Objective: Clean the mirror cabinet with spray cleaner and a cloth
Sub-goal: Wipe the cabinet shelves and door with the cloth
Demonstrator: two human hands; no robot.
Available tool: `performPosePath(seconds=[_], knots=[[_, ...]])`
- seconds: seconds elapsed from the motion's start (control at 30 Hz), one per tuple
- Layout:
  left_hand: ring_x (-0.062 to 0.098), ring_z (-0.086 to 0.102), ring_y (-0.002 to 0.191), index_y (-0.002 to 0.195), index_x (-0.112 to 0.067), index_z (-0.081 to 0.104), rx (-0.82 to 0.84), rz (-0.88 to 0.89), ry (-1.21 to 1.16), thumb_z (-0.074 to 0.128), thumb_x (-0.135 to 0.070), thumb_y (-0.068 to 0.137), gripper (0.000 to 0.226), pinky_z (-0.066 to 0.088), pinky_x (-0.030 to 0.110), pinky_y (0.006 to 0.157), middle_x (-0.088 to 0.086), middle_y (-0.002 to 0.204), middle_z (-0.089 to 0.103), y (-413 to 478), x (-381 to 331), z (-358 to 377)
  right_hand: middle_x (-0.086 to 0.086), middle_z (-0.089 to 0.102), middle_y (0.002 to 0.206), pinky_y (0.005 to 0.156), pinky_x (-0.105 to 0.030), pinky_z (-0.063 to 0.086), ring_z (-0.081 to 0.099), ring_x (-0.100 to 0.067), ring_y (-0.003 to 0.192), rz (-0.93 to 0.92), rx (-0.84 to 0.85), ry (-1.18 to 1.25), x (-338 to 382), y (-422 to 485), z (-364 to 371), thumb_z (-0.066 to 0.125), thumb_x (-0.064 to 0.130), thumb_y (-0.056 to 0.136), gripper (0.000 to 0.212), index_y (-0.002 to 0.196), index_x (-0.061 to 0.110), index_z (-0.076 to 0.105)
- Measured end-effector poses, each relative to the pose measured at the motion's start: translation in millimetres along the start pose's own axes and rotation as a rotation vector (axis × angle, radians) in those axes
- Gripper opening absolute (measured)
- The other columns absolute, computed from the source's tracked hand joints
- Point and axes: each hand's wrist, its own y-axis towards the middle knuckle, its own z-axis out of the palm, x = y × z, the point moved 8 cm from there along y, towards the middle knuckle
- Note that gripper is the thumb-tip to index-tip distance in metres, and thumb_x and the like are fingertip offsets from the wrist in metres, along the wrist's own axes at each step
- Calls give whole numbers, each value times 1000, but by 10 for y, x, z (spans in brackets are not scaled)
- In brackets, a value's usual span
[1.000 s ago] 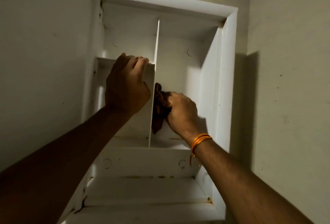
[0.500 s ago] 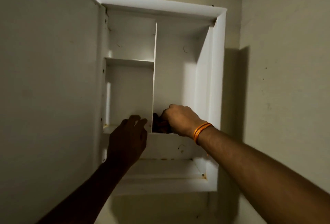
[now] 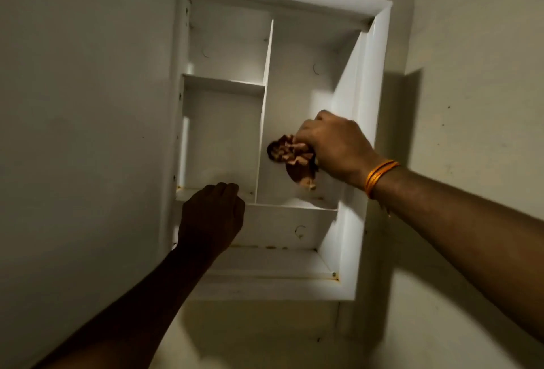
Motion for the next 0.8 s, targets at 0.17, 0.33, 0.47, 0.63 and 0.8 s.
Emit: performPosePath(seconds=[0.17, 0.33, 0.47, 0.63, 0.8], knots=[[19, 58, 55, 83, -8, 69, -42, -11, 33, 49, -16, 89, 22, 41, 25, 47, 3, 66, 64, 1, 0, 1, -7, 55, 103, 62, -35, 40, 59, -33, 80, 48, 69, -76, -10, 37, -1, 64, 26, 88, 18, 102, 15, 67], [19, 57, 56, 83, -8, 68, -76, 20, -4, 49, -15, 90, 21, 41, 25, 49, 3, 67, 63, -9, 29, 26, -2, 59, 74, 63, -37, 29, 53, -28, 80, -38, 169, -341, 236, -272, 571, 63, 12, 77, 8, 73, 18, 64], [20, 58, 56, 82, -7, 68, -82, 5, -30, 51, -15, 88, 19, 45, 26, 51, 4, 67, 63, -6, 30, 51, -6, 63, 89, 61, -33, 34, 58, -32, 87, 188, 190, -89, 195, -335, 769, 61, 7, 79, 12, 89, 14, 64], [19, 50, 51, 76, -9, 65, -111, -20, -14, 51, -12, 86, 17, 41, 28, 47, 3, 62, 58, 18, -22, 76, -10, 68, 100, 71, -34, 49, 62, -38, 93, 454, 197, 196, 82, -310, 790, 62, 12, 79, 25, 101, 20, 68], [18, 43, 47, 69, -10, 61, -123, -50, -17, 49, -11, 83, 18, 35, 25, 45, 3, 56, 52, 42, -47, 63, -4, 70, 96, 72, -29, 43, 63, -32, 91, 678, 172, 584, 138, -300, 800, 56, 12, 78, 27, 98, 24, 70]])
